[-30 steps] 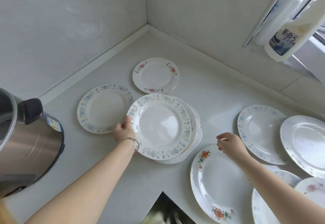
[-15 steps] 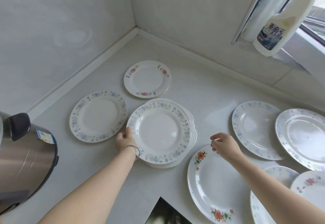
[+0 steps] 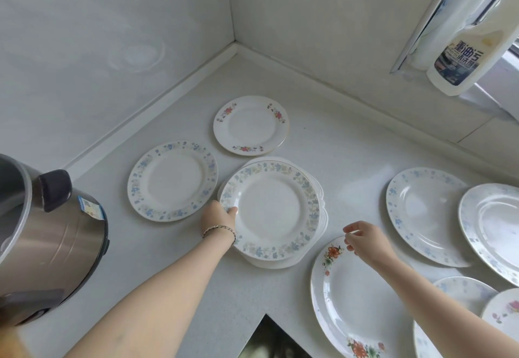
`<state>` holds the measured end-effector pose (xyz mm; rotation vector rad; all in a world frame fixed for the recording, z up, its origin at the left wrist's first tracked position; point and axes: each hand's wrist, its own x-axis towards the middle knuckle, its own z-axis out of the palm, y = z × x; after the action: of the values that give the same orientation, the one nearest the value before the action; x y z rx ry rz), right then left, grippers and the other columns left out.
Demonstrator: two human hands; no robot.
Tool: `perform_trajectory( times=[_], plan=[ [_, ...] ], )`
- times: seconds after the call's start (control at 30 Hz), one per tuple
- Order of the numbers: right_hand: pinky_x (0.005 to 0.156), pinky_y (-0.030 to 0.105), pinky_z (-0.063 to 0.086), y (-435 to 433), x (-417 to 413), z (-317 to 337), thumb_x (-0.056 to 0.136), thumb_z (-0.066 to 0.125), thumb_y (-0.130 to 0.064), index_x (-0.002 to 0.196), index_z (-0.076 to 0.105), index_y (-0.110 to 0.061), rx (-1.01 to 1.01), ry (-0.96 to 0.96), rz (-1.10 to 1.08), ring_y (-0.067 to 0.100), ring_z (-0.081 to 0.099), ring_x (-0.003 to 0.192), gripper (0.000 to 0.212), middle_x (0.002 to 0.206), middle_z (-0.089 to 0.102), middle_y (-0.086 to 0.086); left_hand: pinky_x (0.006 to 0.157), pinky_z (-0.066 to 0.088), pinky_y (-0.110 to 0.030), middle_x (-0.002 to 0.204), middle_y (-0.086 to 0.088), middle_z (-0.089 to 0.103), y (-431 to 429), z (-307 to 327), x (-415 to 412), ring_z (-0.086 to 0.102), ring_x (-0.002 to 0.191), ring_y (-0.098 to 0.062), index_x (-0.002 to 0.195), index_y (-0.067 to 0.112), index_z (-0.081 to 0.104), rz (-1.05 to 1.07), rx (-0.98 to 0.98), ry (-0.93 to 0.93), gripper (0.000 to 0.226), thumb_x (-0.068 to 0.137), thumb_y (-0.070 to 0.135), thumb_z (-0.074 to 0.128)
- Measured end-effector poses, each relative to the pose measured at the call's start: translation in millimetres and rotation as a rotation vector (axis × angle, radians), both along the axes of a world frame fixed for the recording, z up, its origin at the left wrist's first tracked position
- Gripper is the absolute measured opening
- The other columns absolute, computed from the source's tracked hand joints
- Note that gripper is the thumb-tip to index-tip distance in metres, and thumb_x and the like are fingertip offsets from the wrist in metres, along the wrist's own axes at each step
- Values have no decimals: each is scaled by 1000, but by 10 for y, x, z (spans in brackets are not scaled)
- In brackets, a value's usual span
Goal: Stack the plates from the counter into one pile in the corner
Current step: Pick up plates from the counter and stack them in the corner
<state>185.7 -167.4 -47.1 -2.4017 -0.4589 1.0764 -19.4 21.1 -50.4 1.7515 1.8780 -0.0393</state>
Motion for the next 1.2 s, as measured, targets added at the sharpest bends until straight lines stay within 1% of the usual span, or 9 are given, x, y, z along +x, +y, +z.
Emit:
perform_trajectory(
  times=[0.37,0.53,0.8,0.93,1.0,1.07,1.1,1.17,1.2],
  plan=[
    [55,25,44,45,-41,-23,83,48,-7,93,59,-17,-32,0,26,21,63,73,18,79,66,5,102,38,-37,136,-19,43,52,-105,221,45,126,-31,132,-5,37,-59,-48,238,45,97,24,41],
    [58,27,46,59,-59,-43,82,48,-7,93,59,-18,-47,9,29,22,63,72,18,77,66,3,105,35,-38,140,-20,36,-16,-133,248,37,131,-33,135,-6,30,61,-107,103,50,96,20,46],
    [68,32,51,130,-77,-36,82,49,-5,93,59,-15,-39,-2,31,24,64,76,18,78,66,6,93,44,-42,132,-18,47,20,-101,37,46,123,-35,124,3,47,162,-42,-69,42,95,33,40],
    [55,26,46,259,-98,3,82,48,-5,93,60,-15,4,-21,63,19,61,67,19,78,66,6,98,43,-42,133,-20,48,324,-121,-295,51,120,-38,130,1,42,795,-27,-363,47,91,25,50],
    [55,27,46,308,-103,9,82,48,-5,92,60,-15,7,-21,72,18,61,66,18,76,65,6,71,57,-29,101,-11,66,475,-179,-497,67,90,-27,119,7,48,1183,-209,-709,35,88,21,51],
    [58,28,47,345,-110,-3,83,47,-4,91,59,-15,5,-18,65,18,61,66,18,74,64,5,42,50,-14,54,0,66,582,-199,-631,64,46,-13,107,12,50,1277,-324,-972,18,92,23,48],
    [57,28,47,354,-115,-13,83,47,-4,91,59,-15,-2,-20,68,17,60,65,18,74,64,5,51,53,-12,55,1,67,618,-213,-669,65,47,-10,111,13,52,1286,-329,-1065,20,94,22,48],
    [53,26,45,363,-134,-22,83,48,-4,90,59,-16,-21,-27,76,13,60,62,18,76,64,5,84,55,-21,97,-5,71,677,-252,-723,70,88,-16,128,8,49,1287,-299,-1160,34,96,17,48],
    [53,26,45,364,-139,-28,83,48,-4,90,59,-15,-26,-27,69,12,60,62,17,75,64,5,89,54,-26,112,-8,66,694,-261,-740,66,101,-21,131,7,47,1285,-299,-1186,36,96,14,46]
  ],
)
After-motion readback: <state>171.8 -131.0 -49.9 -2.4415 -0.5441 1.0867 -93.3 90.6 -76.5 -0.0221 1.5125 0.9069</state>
